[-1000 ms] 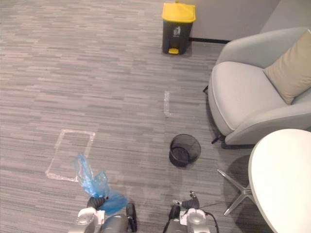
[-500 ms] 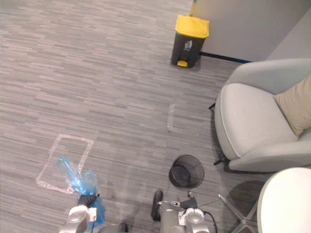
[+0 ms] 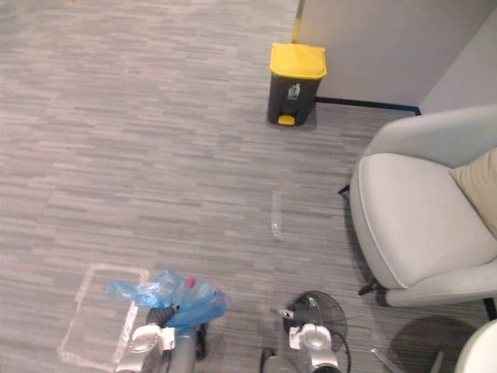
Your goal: Gather rubbish on tea table into small bin, then transfer packed bag to large trash can.
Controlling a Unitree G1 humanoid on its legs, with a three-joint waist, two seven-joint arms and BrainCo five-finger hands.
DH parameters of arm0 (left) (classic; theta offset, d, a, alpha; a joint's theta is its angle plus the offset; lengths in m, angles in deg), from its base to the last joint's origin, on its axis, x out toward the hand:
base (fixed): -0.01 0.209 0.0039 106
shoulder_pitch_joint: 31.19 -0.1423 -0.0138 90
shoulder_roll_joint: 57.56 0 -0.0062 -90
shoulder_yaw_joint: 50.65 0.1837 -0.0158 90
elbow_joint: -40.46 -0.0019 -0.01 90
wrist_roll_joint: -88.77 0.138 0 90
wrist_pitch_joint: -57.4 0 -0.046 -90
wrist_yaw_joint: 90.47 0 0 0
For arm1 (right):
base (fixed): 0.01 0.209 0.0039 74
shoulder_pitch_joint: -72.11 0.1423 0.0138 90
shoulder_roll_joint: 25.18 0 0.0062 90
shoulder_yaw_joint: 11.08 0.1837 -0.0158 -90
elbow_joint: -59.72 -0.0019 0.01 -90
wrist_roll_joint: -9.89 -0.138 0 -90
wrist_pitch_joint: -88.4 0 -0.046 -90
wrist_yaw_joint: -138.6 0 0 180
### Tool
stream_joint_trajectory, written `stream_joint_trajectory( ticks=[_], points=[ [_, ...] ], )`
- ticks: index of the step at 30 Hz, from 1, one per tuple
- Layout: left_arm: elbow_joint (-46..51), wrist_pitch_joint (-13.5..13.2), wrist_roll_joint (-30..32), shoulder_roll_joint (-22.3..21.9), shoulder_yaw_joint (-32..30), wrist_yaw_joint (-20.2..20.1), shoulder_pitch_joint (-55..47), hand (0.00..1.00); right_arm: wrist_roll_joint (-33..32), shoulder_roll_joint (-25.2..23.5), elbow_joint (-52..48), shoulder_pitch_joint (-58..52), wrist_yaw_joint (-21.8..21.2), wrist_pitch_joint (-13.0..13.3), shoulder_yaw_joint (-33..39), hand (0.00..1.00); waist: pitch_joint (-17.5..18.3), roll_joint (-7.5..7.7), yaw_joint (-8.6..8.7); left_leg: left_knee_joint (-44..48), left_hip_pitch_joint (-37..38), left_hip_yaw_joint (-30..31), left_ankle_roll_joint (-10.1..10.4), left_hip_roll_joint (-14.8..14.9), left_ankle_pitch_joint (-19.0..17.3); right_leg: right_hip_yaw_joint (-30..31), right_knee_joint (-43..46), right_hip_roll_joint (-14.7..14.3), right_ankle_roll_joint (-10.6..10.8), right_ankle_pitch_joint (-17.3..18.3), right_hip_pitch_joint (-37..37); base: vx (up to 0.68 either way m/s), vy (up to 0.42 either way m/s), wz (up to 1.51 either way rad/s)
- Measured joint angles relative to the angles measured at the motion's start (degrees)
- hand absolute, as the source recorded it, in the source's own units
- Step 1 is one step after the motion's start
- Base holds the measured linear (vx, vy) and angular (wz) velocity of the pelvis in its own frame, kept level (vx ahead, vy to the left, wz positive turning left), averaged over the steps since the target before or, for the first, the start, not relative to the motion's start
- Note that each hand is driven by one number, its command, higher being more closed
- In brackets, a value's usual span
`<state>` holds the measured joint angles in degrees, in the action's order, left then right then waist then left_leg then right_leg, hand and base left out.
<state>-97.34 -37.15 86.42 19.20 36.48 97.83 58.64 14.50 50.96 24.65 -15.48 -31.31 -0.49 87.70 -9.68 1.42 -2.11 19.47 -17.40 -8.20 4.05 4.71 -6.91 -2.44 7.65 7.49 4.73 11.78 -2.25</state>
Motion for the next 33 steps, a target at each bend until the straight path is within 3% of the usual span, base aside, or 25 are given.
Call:
stream_joint_trajectory(
  ticks=[2, 4, 7, 9, 11, 12, 14, 15, 16, 18, 20, 21, 23, 24, 26, 29, 30, 31, 32, 33],
  points=[
    [-0.2, 0.1, 0.1, 0.0, 0.1, 0.0, 0.1, 1.00, 0.0, 0.0, 0.1, -0.2, 0.0, -0.2, 0.0, 0.00, 0.0, 0.09, -0.06, 2.1, 0.7, -1.4, -0.9, -0.9, -2.6, 1.0, 1.4, 1.5, 0.5, 0.0, -0.3, 0.29, 0.222, -0.32],
    [-0.4, 0.3, 0.1, 0.8, 0.0, 0.1, -0.9, 1.00, 0.3, -0.3, 0.1, -0.7, -0.1, -0.3, 0.0, 0.00, -0.1, -0.05, -0.14, 2.6, 4.3, -3.8, -2.2, -1.0, -4.8, 3.3, 9.8, 2.3, 1.7, 0.7, 1.5, 0.40, 0.248, -0.58],
    [-1.1, 0.5, 0.1, 1.9, 1.9, 0.2, -1.4, 1.00, 1.3, -0.5, 0.1, -0.8, -0.2, -0.1, -0.6, 0.00, -0.3, -0.16, 0.32, 0.7, 10.1, -6.1, -3.8, -1.3, -6.9, 5.4, 33.0, 3.1, 5.8, -0.3, 11.3, 0.28, 0.084, -0.31],
    [-1.2, 0.7, 0.0, 2.7, 2.2, 0.3, -0.8, 1.00, 1.7, -0.6, 0.2, -0.1, -0.2, -0.2, -1.2, 0.00, -0.9, -0.22, 0.65, -1.4, 13.6, -6.3, -3.9, -1.3, -7.8, 2.6, 40.6, 2.3, 2.3, 3.1, 17.3, 0.30, 0.000, -0.14],
    [-1.2, 1.0, -0.1, 3.2, 2.0, 0.5, -1.0, 1.00, 1.7, -0.3, 0.0, 0.1, -0.2, -0.1, -2.5, 0.00, -1.4, -0.89, 1.81, -5.7, 18.9, -7.0, -3.6, -0.4, -7.9, -3.3, 35.1, 0.0, -0.8, 4.6, 21.8, 0.36, -0.078, -0.13],
    [-1.2, 1.0, -0.1, 3.3, 1.8, 0.4, -0.9, 1.00, 1.7, -0.2, 0.0, 0.4, -0.2, -0.1, -2.6, 0.00, -1.6, -1.17, 2.04, -6.7, 19.8, -7.1, -3.3, -0.1, -8.1, -4.4, 32.1, -0.8, -1.3, 4.3, 22.7, 0.35, -0.127, -0.04],
    [-1.2, 1.0, -0.1, 3.5, 1.6, 0.4, -0.4, 1.00, 1.8, 0.2, 0.1, 0.4, -0.2, -0.2, -2.8, 0.00, -1.2, -0.03, 2.36, -9.4, 22.9, -7.1, -1.2, -0.3, -8.9, -6.5, 15.3, -2.7, -1.9, -2.4, 24.1, 0.41, -0.152, 0.11],
    [-1.8, 1.0, -0.1, 3.3, 1.6, 0.5, -0.1, 1.00, 1.8, 0.7, 0.6, 0.0, -0.2, -0.1, -2.6, 0.00, -1.3, -0.55, 2.98, -10.8, 24.7, -5.1, 0.0, -0.3, -9.3, -6.8, 13.7, -3.8, -6.0, -8.9, 23.0, 0.45, -0.116, 0.03],
    [-1.9, 1.0, -0.1, 3.0, 1.8, 0.3, -0.2, 1.00, 2.1, 1.0, 1.0, 0.5, -0.1, -0.3, -2.3, 0.00, -1.1, -1.30, 2.71, -11.2, 24.8, -4.2, 0.0, 0.6, -8.8, -6.7, 14.2, -4.6, -6.2, -8.2, 23.0, 0.51, -0.173, -0.07],
    [-2.4, 1.0, -0.1, 3.0, 1.7, 0.4, -0.1, 1.00, 2.1, 1.3, 1.0, 0.9, -0.1, -0.4, -2.0, 0.00, -1.2, -1.41, 2.85, -8.7, 24.6, -1.0, 0.6, 1.2, -8.3, -7.6, 17.5, -4.9, -7.3, -3.9, 23.3, 0.41, -0.173, 0.00],
    [-2.2, 1.0, 0.0, 2.4, 1.2, 0.4, 0.2, 1.00, 2.1, 0.8, 1.0, -0.3, -0.1, -0.7, -0.7, 0.00, -1.3, -1.97, 3.16, 3.4, 21.1, 1.6, 1.6, 3.3, -7.7, -9.6, 16.1, -5.5, -8.1, -1.8, 18.8, 0.42, -0.169, 0.39],
    [-1.3, 1.0, 0.0, 1.3, -0.2, 0.4, -0.2, 1.00, 2.0, 0.4, 0.3, -1.2, -0.1, -0.9, -0.6, 0.00, -1.4, -1.95, 2.93, 16.3, 16.1, 2.4, 4.1, 5.2, -5.1, -10.1, 12.9, -6.2, -8.3, -1.7, 14.5, 0.49, -0.134, 0.27],
    [1.5, 0.9, -0.1, -0.1, -0.7, 0.3, -1.6, 1.00, 2.0, 0.0, -0.7, -1.9, -0.1, -0.8, -1.1, 0.00, -1.4, -2.05, 1.94, 32.1, 9.6, 0.8, 3.0, 8.5, -6.0, -10.0, 9.3, -7.2, -9.2, -1.2, 8.7, 0.40, -0.021, -0.06],
    [2.6, 1.0, -0.1, -0.9, -0.6, 0.2, -2.2, 1.00, 1.9, 0.0, -1.5, -2.0, -0.1, -0.8, -1.1, 0.00, -1.4, -2.05, 1.48, 36.2, 5.6, -0.7, 1.4, 9.7, -7.0, -9.8, 7.3, -7.3, -9.3, -0.4, 5.6, 0.32, 0.053, -0.09],
    [3.5, 1.0, -0.1, -1.6, -0.5, 0.0, -2.5, 1.00, 1.6, -0.3, -2.4, -2.1, -0.1, -0.8, -0.6, 0.00, -1.4, -1.83, 1.14, 34.2, 0.6, -2.6, 0.3, 10.0, -8.1, -9.2, 5.4, -6.9, -8.5, 0.4, 2.4, 0.34, 0.128, -0.13],
    [3.5, 1.0, 0.0, -1.8, -0.5, -0.7, -2.2, 1.00, 1.5, -1.1, -2.5, -1.6, 0.1, -0.8, 1.1, 0.00, -1.6, -1.40, -0.19, 14.7, -2.7, -4.6, -0.2, 6.9, -7.1, -7.7, 3.8, -4.4, -5.7, 1.8, -0.7, 0.35, 0.209, -0.22],
    [3.3, 1.0, 0.0, -2.1, -0.4, -0.9, -2.1, 1.00, 1.5, -0.9, -2.4, -2.0, 0.1, -0.8, 1.9, 0.00, -1.4, -1.70, -0.20, 4.8, -2.3, -3.3, 0.7, 5.1, -3.5, -7.5, 3.6, -3.6, -4.1, 2.7, -1.5, 0.31, 0.233, -0.14],
    [2.8, 0.9, 0.0, -2.4, -0.4, -0.9, -2.1, 1.00, 1.5, -0.4, -1.7, -2.3, 0.1, -0.9, 2.4, 0.00, -1.3, -2.06, -0.39, -1.3, -0.9, -1.7, 1.4, 3.7, 5.5, -6.0, 3.3, -3.5, -2.3, 3.8, -1.8, 0.38, 0.272, -0.12],
    [1.3, 1.0, 0.0, -1.7, 0.1, -0.9, -1.8, 1.00, 1.5, -1.0, 0.0, -2.1, 0.0, -1.2, 1.9, 0.00, -0.6, -0.24, -0.76, -3.4, 0.4, -3.2, 0.0, 1.0, 4.5, -4.1, 1.8, -1.4, -1.8, 3.6, -2.5, 0.39, 0.257, -0.03],
    [1.0, 1.0, 0.0, -1.4, 0.1, -0.8, -1.2, 1.00, 1.5, -1.3, 0.1, -2.2, 0.0, -1.3, 2.0, 0.00, -0.4, 0.35, -0.49, -3.2, 0.3, -3.2, -0.8, -0.3, 3.4, -3.3, 0.9, -0.5, -1.5, 2.9, -3.0, 0.49, 0.276, 0.07]
  ],
)
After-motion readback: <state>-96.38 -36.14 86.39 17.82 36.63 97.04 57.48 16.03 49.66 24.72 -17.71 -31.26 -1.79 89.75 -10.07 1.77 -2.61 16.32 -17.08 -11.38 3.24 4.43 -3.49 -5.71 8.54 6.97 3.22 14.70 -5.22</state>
